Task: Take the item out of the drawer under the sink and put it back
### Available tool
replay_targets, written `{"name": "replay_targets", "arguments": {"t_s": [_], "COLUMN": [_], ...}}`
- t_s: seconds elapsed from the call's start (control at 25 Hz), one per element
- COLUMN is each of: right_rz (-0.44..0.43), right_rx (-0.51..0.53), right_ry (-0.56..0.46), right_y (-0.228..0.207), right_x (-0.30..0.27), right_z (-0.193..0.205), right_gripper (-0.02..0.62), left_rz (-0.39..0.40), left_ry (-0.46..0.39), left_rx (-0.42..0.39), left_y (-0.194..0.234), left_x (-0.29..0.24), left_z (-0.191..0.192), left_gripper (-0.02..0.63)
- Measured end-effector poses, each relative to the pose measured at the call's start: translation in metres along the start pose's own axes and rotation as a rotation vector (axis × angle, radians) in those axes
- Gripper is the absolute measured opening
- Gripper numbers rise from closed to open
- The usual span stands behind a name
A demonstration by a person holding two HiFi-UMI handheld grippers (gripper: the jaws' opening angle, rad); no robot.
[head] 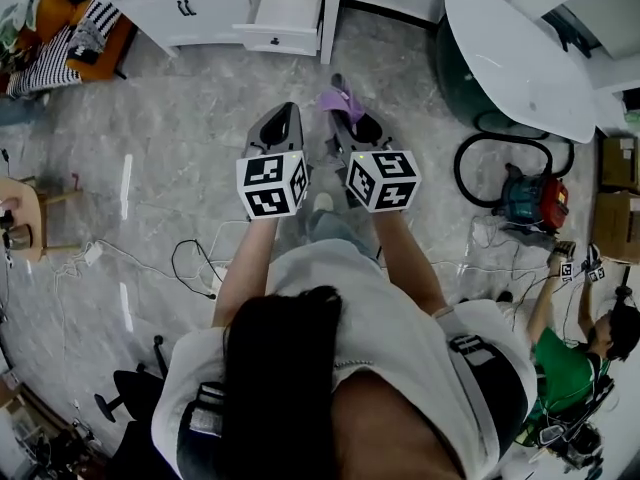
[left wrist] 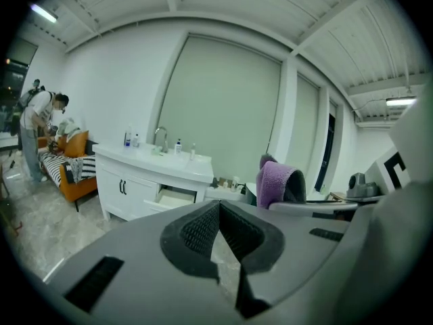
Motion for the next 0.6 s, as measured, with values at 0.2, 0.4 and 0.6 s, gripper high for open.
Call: {"name": "replay_targets", "arguments": {"t_s": [0.2, 0.4, 0.6], "right_rz": [0.004, 0.006, 0.000], "right_rx": [-0.003, -0.005, -0.002], "right_ry": [-0.009, 0.003, 0.024], "right_y": [-0.018, -0.025, -0.029], "right_x": [-0.013, -0.021, -0.027], "right_z": [-0.009, -0.010, -0.005], "right_gripper": [0.129, 0.129, 0.129], "left_rz": [-0.024, -0.032, -0.043], "left_ry": [0.008, 0.012, 0.007], "left_rx": [-0.005, 0.000, 0.002], "left_y": [0.000, 0.005, 0.011], "left_x": [-0.018, -0.027, -0.034], "left_z": [0.000, -0.001, -0.001], "left_gripper": [0.005, 0.005, 0.005]}}
Point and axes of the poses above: the fingertips, and each gripper's own axes: x backward along the fingers, y to its left, z out of its underside, the point moved 5 cm from there along x, backward along the fingers, and after that the axes turned 10 degrees about -y, right-handed, at the moved point
